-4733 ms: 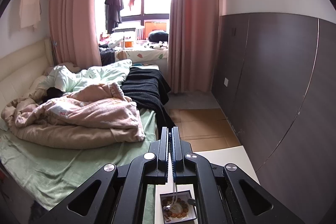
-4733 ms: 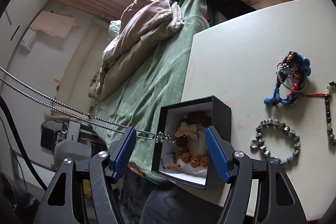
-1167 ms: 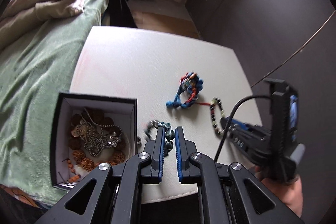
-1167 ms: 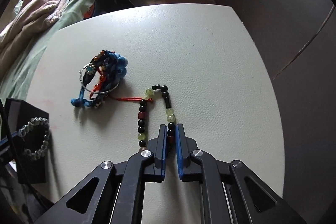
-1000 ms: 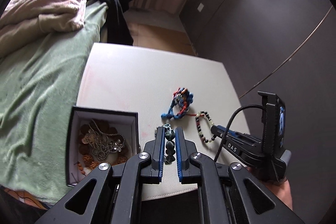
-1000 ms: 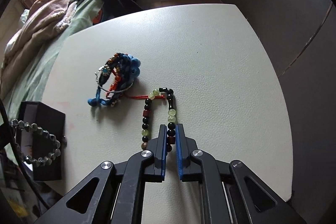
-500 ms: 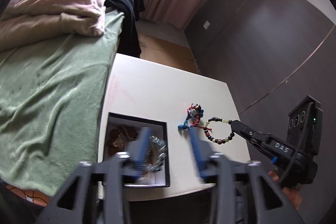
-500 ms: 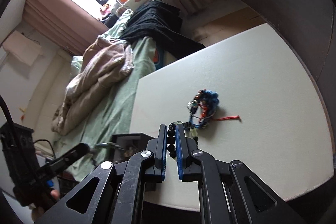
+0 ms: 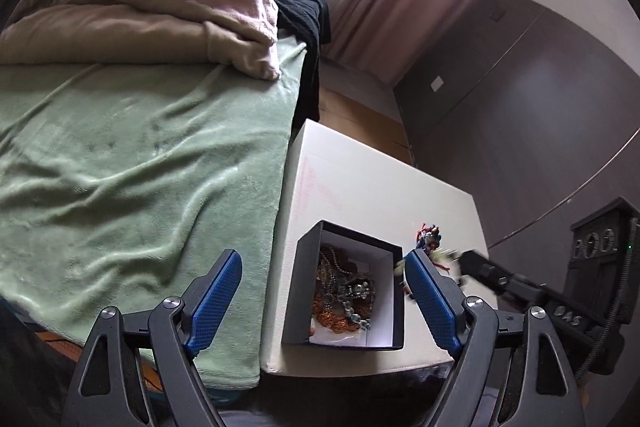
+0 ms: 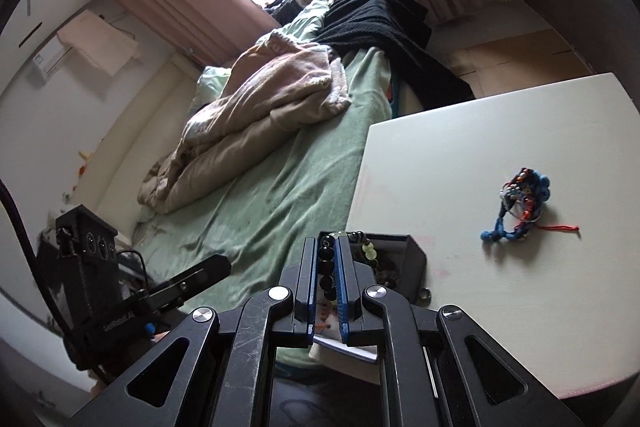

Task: Organize jewelry
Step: 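Carry both bracelets over the black box and open both tools, then reach the left tool to the small silver ring and close on it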

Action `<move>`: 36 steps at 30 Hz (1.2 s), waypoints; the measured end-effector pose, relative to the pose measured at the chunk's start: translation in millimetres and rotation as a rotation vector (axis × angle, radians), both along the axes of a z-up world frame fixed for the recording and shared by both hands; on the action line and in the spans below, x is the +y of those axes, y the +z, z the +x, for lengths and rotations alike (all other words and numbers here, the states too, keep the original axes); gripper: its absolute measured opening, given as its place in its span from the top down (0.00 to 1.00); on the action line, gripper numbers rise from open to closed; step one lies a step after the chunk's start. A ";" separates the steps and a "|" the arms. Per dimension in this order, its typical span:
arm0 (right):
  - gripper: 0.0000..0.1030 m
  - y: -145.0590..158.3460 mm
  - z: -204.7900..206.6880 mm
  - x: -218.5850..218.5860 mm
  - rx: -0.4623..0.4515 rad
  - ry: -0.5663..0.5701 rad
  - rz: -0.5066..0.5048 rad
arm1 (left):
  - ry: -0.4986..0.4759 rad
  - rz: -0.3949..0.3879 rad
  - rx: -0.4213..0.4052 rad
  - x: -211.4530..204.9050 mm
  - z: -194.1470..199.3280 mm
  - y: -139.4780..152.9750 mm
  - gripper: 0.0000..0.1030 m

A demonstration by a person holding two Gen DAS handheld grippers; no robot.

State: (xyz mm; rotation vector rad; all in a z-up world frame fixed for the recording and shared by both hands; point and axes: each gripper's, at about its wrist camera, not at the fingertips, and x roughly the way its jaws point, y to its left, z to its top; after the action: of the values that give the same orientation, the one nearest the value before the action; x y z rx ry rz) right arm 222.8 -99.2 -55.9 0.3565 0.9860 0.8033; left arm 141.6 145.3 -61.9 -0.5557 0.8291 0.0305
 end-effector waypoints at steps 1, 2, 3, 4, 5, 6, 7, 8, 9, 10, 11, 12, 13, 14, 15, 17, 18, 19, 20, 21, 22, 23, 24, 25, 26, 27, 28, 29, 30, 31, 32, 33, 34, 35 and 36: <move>0.88 -2.9 -0.3 6.4 0.009 0.013 -0.025 | 0.001 0.005 -0.012 0.9 -2.8 -0.2 0.18; 0.76 -6.4 0.0 14.0 0.022 0.027 -0.052 | 0.005 0.018 -0.019 1.1 -5.9 -0.4 0.18; 0.66 -9.7 0.5 19.7 0.039 0.042 -0.069 | 0.008 0.026 -0.019 0.5 -7.8 -1.0 0.18; 0.48 -11.9 0.7 22.0 0.051 0.048 -0.077 | 0.007 0.025 -0.016 -0.7 -9.6 -2.6 0.18; 0.44 -12.3 -0.1 21.4 0.047 0.039 -0.080 | 0.002 0.016 -0.012 -1.7 -10.5 -4.1 0.18; 0.44 -11.3 -0.9 18.3 0.035 0.027 -0.079 | -0.005 0.006 -0.008 -4.4 -11.5 -6.0 0.18; 0.43 -10.1 -1.5 14.2 0.030 0.024 -0.076 | -0.011 0.000 -0.006 -7.9 -12.0 -7.8 0.18; 0.43 -9.1 -1.3 9.8 0.032 0.025 -0.071 | -0.016 -0.004 -0.003 -11.7 -11.8 -9.2 0.18; 0.43 -7.7 -1.3 5.8 0.033 0.024 -0.065 | -0.018 -0.007 0.001 -15.2 -12.1 -10.2 0.19; 0.43 -7.1 -0.8 0.5 0.028 0.021 -0.066 | -0.022 -0.014 0.003 -19.1 -12.3 -11.2 0.21; 0.43 -6.9 0.2 -3.5 0.022 0.016 -0.079 | -0.030 -0.024 0.001 -23.8 -13.2 -11.7 0.23; 0.43 -7.5 1.2 -8.7 0.019 0.008 -0.102 | -0.039 -0.029 -0.002 -29.7 -14.3 -12.4 0.24; 0.43 -8.6 2.3 -13.5 0.021 0.002 -0.115 | -0.044 -0.022 -0.002 -35.6 -15.9 -13.1 0.24; 0.43 -10.5 3.2 -20.2 0.025 -0.002 -0.118 | -0.047 -0.013 0.000 -41.5 -17.5 -14.7 0.24; 0.43 -12.3 3.7 -26.1 0.027 -0.003 -0.119 | -0.052 -0.010 0.006 -46.0 -17.9 -17.2 0.25; 0.43 -16.3 4.7 -37.5 0.026 -0.008 -0.129 | -0.060 -0.017 0.024 -53.9 -19.0 -24.0 0.32; 0.43 -17.2 5.0 -42.4 0.026 -0.014 -0.138 | -0.062 -0.018 0.035 -57.7 -19.7 -28.4 0.34; 0.43 -18.7 6.2 -47.3 0.028 -0.021 -0.151 | -0.066 -0.012 0.046 -61.5 -20.6 -32.6 0.38; 0.43 -19.7 7.4 -51.4 0.030 -0.023 -0.158 | -0.069 -0.006 0.053 -64.6 -21.7 -36.0 0.42; 0.43 -19.5 8.5 -53.9 0.029 -0.019 -0.164 | -0.072 0.002 0.067 -67.7 -22.3 -40.5 0.43; 0.43 -18.5 9.4 -56.3 0.028 -0.013 -0.171 | -0.072 0.005 0.080 -69.9 -22.9 -44.7 0.46; 0.43 -17.1 10.1 -58.5 0.025 -0.008 -0.174 | -0.072 0.004 0.087 -71.6 -23.9 -47.8 0.48; 0.43 -14.8 10.8 -60.4 0.021 -0.001 -0.175 | -0.071 0.004 0.096 -72.7 -24.3 -51.6 0.49; 0.43 -12.1 11.9 -61.1 0.016 0.010 -0.180 | -0.071 0.008 0.105 -73.6 -24.2 -54.9 0.50; 0.43 -9.6 12.5 -60.9 0.011 0.023 -0.187 | -0.069 0.015 0.116 -74.7 -23.4 -58.7 0.52; 0.43 -7.1 13.7 -59.8 0.007 0.035 -0.198 | -0.066 0.020 0.127 -75.3 -22.7 -62.0 0.53; 0.43 -5.0 15.2 -58.2 0.002 0.048 -0.217 | -0.064 0.024 0.141 -76.3 -21.9 -66.2 0.55; 0.43 -3.0 16.9 -55.5 -0.003 0.059 -0.239 | -0.063 0.025 0.159 -76.9 -20.1 -71.5 0.58; 0.43 -1.2 19.2 -53.5 -0.010 0.068 -0.257 | -0.063 0.024 0.172 -77.7 -18.6 -76.2 0.59; 0.43 -1.4 20.4 -53.9 -0.016 0.070 -0.263 | -0.063 0.024 0.186 -78.3 -16.5 -81.3 0.61; 0.43 -2.5 22.2 -54.6 -0.020 0.068 -0.264 | -0.064 0.028 0.195 -79.0 -14.1 -85.9 0.62; 0.43 -5.8 23.9 -56.6 -0.016 0.063 -0.259 | -0.064 0.036 0.203 -79.5 -11.9 -89.9 0.62; 0.43 -10.6 25.2 -59.5 -0.005 0.058 -0.246 | -0.068 0.036 0.212 -79.8 -9.3 -93.9 0.62; 0.43 -16.9 26.7 -62.9 0.012 0.052 -0.230 | -0.070 0.034 0.219 -80.0 -6.1 -97.8 0.62; 0.43 -21.8 27.5 -66.0 0.027 0.044 -0.221 | -0.070 0.036 0.222 -80.3 -3.3 -100.3 0.62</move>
State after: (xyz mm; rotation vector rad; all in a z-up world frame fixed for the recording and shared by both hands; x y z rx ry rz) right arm 250.3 -165.1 -77.7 0.1560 1.0991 0.7227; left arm 138.3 65.0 -162.2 -0.4942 1.0614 0.0437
